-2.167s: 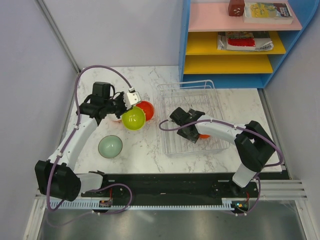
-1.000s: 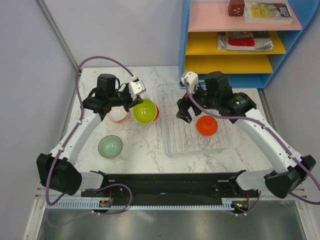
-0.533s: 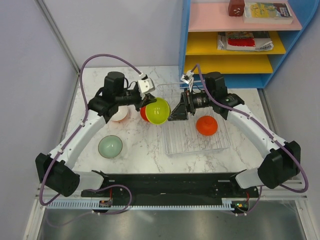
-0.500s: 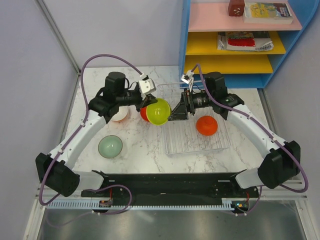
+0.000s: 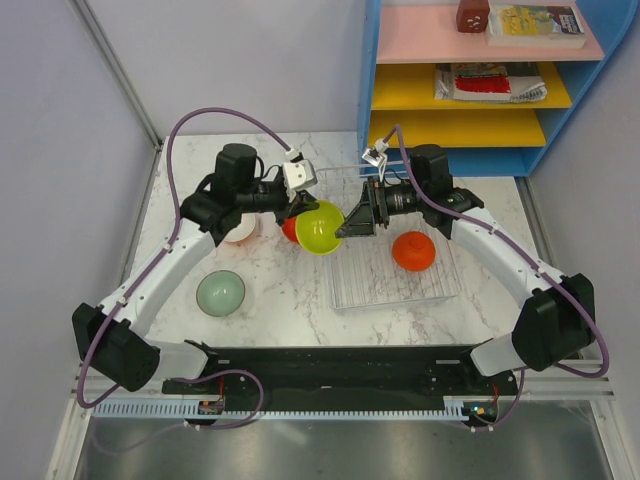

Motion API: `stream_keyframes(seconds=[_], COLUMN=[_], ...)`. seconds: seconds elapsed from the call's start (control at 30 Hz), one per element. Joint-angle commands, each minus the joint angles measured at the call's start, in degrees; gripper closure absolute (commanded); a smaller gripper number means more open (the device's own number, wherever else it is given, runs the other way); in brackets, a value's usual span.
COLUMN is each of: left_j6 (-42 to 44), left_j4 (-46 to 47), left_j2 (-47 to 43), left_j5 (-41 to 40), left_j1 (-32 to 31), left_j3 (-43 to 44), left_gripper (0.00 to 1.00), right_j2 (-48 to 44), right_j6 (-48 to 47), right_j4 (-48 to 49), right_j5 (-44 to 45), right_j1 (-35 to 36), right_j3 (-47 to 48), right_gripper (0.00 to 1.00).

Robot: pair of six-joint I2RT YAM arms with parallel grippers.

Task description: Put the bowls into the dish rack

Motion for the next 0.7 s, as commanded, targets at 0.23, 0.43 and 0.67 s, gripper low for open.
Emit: stream_keyframes(seconds=[0.23, 0.43, 0.67], left_j6=[-2.18, -2.18, -1.92], left_j4=[1.55, 1.55, 1.55], left_j2=[-3.54, -3.19, -2.93], left_j5=[3.52, 3.25, 2.37], left_j1=[-1.19, -1.45, -1.72], left_j3=[2.49, 2.84, 3.02], left_gripper=[0.98, 0.98, 0.98], right_j2=[-0.12, 1.63, 3.92], right_j6=[-0.8, 3.93, 20.63], right_j4=[2.58, 7.65, 25.76], right_j5=[4.87, 0.57, -5.06], right_j1=[-1.11, -1.64, -1.99], right_j3=[-0.63, -2.29, -7.31], right_gripper=[0.02, 0.02, 0.1])
